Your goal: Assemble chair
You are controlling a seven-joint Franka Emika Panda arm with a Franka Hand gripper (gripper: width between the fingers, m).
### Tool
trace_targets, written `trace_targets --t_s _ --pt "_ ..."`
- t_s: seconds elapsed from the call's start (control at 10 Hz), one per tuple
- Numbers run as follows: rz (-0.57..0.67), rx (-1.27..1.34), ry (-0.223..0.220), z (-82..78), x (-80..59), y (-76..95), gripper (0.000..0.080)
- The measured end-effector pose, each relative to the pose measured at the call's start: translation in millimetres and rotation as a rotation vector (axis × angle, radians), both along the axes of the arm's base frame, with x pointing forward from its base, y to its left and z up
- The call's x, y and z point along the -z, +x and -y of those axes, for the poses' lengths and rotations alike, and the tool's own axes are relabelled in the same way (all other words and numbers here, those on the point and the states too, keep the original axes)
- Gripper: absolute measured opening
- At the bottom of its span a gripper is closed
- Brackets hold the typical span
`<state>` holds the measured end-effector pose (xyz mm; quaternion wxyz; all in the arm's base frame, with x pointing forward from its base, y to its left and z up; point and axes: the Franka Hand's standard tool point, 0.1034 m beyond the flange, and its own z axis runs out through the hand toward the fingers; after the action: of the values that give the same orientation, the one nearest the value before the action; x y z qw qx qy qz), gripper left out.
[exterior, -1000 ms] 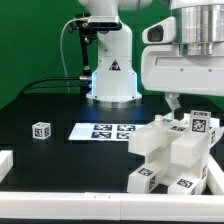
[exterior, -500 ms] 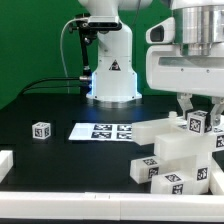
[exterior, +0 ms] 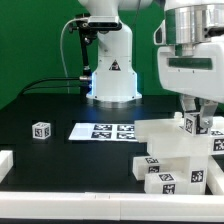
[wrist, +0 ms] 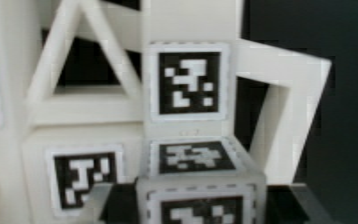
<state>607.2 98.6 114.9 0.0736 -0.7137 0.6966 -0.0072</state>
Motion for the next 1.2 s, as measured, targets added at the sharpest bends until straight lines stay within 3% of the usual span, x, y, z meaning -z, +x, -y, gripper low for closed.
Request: trace_targets --t_s 0.3,0.6,0.7,0.8,0.9,1.2 --pt "0.012 0.323 0.079 -0.3 -0.2 7.0 0.0282" --pt "0.015 0.32 0.078 -1.1 0.4 7.1 0.0283" --pt "0.015 0.319 0.077 -1.1 0.6 7.1 0.0472" --pt "0.015 0.316 0.077 -1.2 0.7 7.0 0.0472" --pt "0.021 0.28 0.073 1.5 -1.0 6.8 0.0614" --pt "0.063 0.173 0.077 35.7 -22.9 1.4 0.0648"
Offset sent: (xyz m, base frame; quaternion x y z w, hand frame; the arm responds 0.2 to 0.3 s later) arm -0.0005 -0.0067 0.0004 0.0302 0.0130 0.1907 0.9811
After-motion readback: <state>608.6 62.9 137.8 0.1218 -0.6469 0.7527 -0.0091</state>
